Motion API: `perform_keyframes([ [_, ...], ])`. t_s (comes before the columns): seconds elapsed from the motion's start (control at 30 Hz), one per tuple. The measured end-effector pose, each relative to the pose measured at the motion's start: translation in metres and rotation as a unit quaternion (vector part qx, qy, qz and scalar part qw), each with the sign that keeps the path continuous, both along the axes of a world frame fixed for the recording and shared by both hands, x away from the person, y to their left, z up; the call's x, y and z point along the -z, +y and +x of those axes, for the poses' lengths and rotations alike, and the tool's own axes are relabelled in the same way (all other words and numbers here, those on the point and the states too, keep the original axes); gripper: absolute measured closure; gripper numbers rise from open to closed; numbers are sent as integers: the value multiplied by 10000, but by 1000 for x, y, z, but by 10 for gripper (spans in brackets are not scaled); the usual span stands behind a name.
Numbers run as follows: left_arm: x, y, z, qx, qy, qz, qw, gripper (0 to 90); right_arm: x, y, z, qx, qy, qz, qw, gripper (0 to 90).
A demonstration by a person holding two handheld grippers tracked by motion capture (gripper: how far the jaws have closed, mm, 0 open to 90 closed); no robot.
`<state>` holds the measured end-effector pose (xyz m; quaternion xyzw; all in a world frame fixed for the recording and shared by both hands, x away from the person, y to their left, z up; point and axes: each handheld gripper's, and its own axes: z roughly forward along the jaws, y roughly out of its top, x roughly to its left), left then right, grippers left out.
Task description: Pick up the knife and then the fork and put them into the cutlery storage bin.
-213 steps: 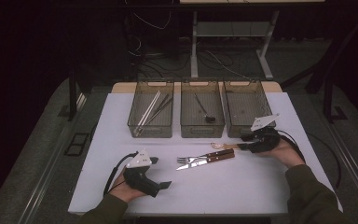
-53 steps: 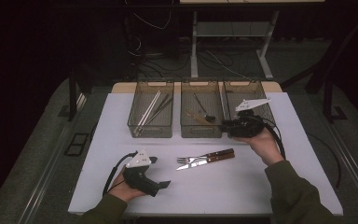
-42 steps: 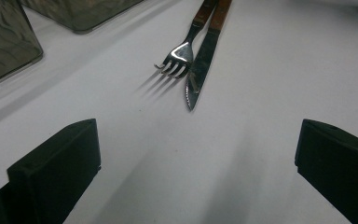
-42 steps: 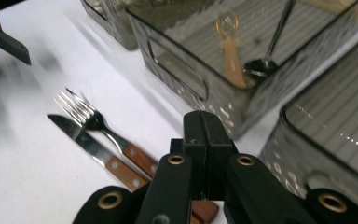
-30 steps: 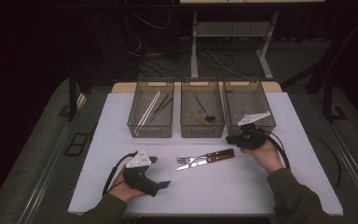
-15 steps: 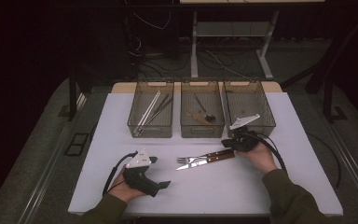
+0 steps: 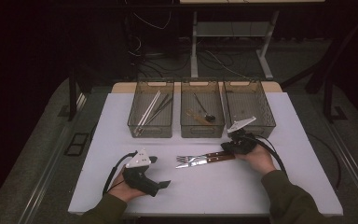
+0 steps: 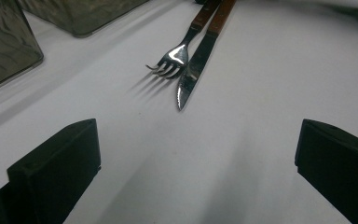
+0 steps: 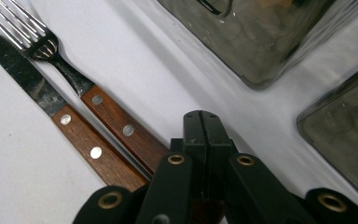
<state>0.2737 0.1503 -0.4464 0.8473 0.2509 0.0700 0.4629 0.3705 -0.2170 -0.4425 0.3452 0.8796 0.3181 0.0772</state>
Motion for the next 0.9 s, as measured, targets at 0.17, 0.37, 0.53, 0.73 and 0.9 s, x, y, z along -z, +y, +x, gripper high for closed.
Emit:
perform_keyframes([
  [0.17, 0, 0, 0, -14, 6, -11, 10000, 0, 0, -1, -2, -57, -5, -14, 10000, 900],
  [0.37, 0, 0, 0, -17, 6, -13, 10000, 0, -1, -2, -8, -150, 29, -70, 9999, 900],
  [0.53, -1, 1, 0, -29, 3, -24, 10000, 0, -2, -3, -12, -221, 22, -132, 9997, 900],
  [0.73, -1, 1, 0, -15, -8, -23, 10000, 0, -3, -3, -18, -267, 90, -182, 9994, 900],
  [0.9, -1, 1, 0, -20, -8, -24, 10000, 0, -5, -1, -25, -330, 115, -216, 9992, 900],
])
